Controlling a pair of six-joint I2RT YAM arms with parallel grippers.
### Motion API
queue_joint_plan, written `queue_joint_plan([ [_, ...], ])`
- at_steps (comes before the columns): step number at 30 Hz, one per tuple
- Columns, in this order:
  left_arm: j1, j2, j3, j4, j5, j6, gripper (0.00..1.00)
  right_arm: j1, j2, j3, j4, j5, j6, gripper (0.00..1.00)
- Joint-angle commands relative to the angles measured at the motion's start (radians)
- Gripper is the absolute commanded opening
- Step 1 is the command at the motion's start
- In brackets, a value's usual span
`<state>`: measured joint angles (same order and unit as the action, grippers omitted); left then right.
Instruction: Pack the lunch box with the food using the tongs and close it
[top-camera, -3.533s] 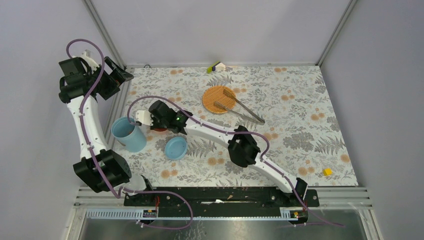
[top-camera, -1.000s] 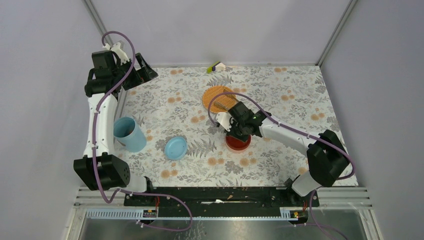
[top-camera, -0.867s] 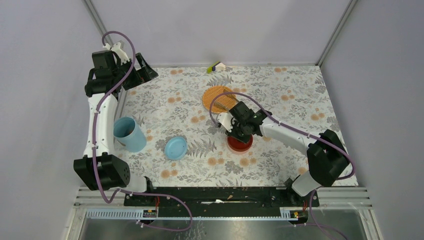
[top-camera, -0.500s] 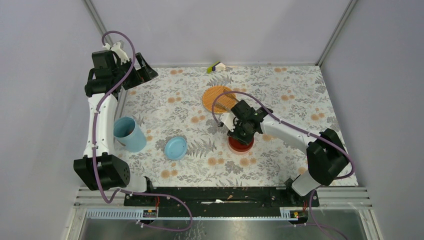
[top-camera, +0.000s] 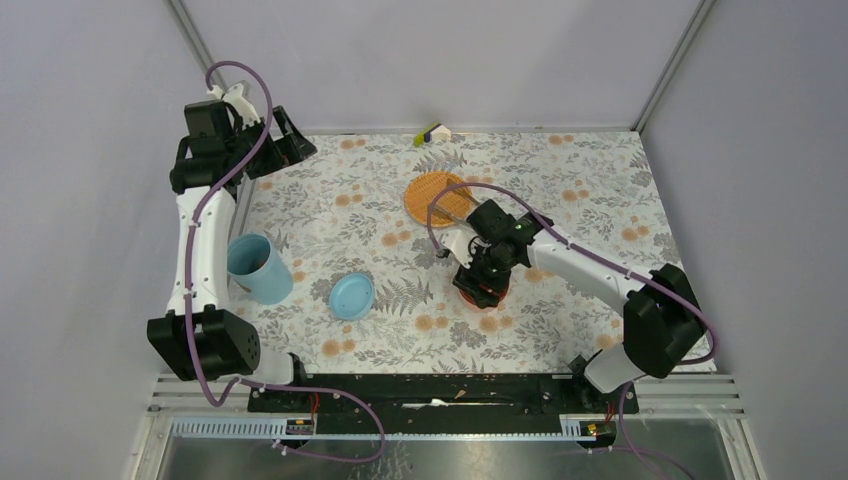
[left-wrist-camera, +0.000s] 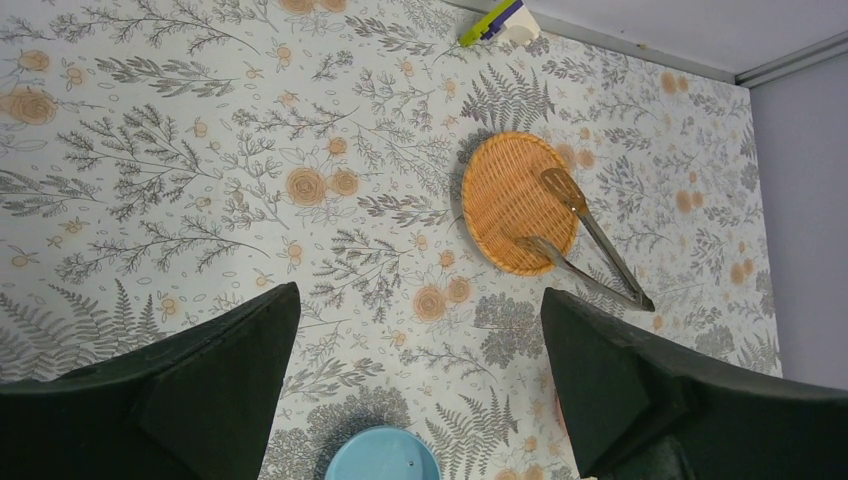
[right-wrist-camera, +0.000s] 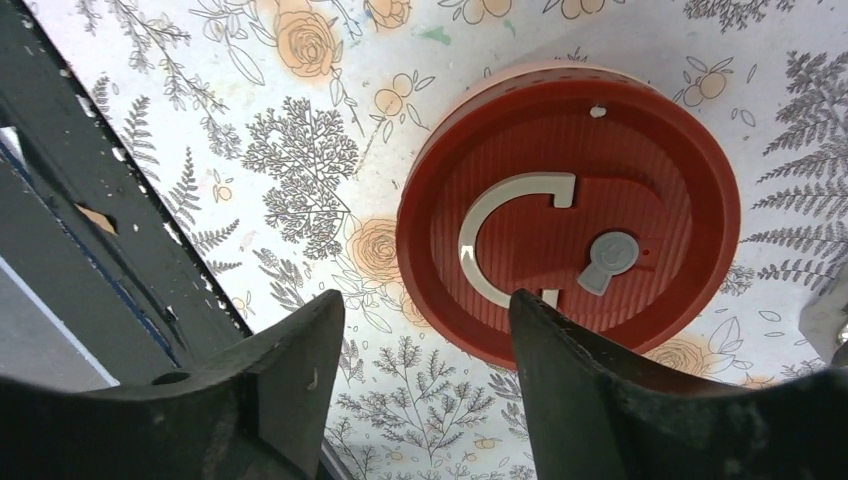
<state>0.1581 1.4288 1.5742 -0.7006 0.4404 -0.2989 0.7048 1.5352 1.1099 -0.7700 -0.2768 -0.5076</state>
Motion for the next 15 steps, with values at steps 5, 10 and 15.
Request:
queue_joint_plan([
  [5,-0.04,-0.029,-0.01,0.051,-0.019,0.101,0.99,-0.007,-0.064,0.081,0.051,-0.073,0.038,0.74],
  [10,-0.054,-0.055,-0.039,0.052,-0.045,0.13,0.99,-0.005,0.064,0.225,0.082,-0.111,0.218,0.73],
  [15,-0.054,-0.098,-0.07,0.071,-0.088,0.13,0.99,0.02,0.218,0.378,0.105,-0.171,0.44,0.66],
])
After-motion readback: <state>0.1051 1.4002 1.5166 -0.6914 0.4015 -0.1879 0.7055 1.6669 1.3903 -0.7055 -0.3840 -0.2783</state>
